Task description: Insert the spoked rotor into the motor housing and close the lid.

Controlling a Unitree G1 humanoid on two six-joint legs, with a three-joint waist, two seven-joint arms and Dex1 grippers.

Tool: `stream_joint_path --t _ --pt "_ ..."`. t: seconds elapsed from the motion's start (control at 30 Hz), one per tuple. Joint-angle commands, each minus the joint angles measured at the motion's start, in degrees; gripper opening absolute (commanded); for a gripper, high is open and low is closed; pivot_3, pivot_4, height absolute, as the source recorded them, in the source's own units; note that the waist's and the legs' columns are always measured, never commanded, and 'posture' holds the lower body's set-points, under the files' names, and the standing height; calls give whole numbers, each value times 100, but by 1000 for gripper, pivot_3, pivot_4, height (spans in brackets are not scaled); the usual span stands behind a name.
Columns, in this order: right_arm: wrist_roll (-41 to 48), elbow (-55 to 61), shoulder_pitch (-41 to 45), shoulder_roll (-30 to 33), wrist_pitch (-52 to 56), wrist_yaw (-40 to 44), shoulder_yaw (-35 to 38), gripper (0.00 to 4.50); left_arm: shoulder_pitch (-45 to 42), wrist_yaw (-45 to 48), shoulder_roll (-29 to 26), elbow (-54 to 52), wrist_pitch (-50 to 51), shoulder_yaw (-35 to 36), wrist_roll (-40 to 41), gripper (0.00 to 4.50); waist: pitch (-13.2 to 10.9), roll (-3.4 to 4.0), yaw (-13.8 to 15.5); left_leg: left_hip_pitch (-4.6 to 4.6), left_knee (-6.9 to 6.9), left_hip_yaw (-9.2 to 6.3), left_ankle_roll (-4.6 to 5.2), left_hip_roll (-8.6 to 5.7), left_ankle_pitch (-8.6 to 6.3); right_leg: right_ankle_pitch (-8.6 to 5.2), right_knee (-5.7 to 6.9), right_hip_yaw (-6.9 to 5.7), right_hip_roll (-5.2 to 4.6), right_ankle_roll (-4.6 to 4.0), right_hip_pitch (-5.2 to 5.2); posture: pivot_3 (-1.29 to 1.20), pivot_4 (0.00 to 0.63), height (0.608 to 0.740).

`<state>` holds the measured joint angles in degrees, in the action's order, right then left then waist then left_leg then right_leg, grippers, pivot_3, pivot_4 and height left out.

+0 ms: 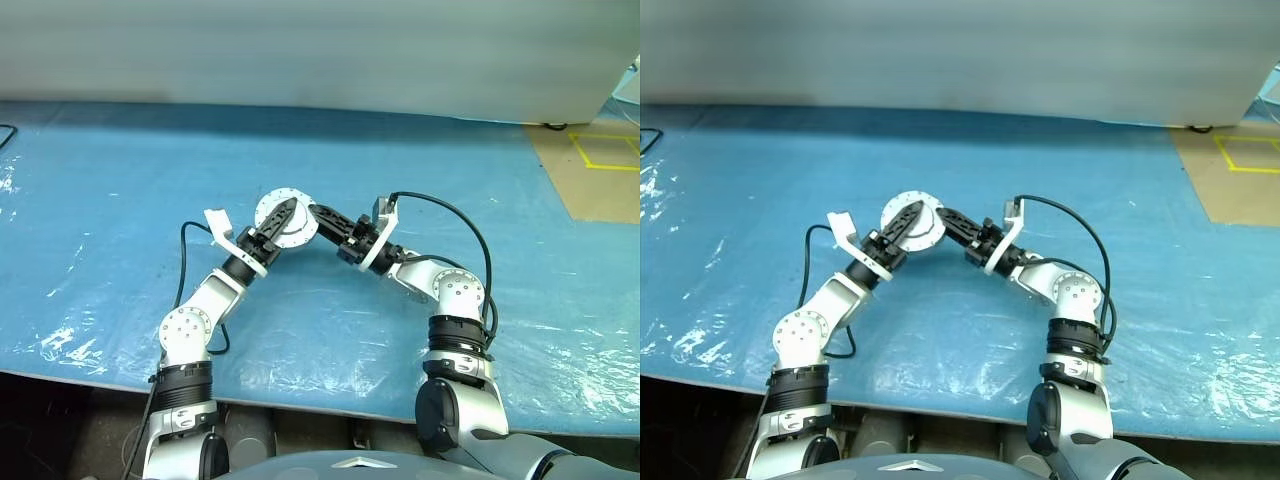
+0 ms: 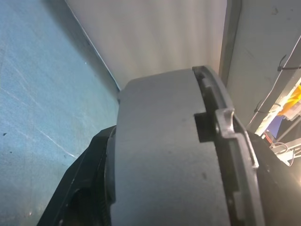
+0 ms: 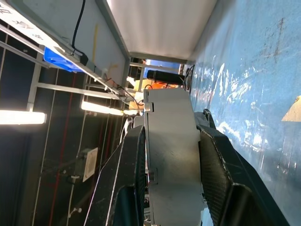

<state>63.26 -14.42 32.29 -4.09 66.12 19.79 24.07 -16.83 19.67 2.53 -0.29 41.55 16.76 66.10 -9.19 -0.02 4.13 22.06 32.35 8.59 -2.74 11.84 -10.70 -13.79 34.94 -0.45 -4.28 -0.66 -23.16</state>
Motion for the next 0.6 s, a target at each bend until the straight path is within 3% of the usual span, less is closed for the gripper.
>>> stream_joint_path --t 0.03,0.23,0.5,0.6 --pt "157 -81 306 -84 -618 -164 288 1301 -101 -251 134 50 -247 271 177 2913 0 0 -7 0 3 0 0 0 0 0 4 0 0 0 0 0 150 740" --pt "268 -46 331 -83 -761 -166 246 1301 -136 -331 129 91 -267 297 227 2913 0 -1 -3 2 8 -1 0 0 0 0 6 0 0 0 0 0 150 740" --pt "329 100 344 -122 -1077 -147 174 3874 -199 -393 163 187 -323 335 253 2913 -1 -2 -10 0 12 -2 0 1 0 2 11 1 1 3 0 0 150 740" --pt "352 70 351 -143 -1244 -216 190 3874 -228 -430 215 200 -397 393 293 2913 -1 -2 -6 1 12 -2 0 0 0 2 10 1 0 3 0 0 150 740"
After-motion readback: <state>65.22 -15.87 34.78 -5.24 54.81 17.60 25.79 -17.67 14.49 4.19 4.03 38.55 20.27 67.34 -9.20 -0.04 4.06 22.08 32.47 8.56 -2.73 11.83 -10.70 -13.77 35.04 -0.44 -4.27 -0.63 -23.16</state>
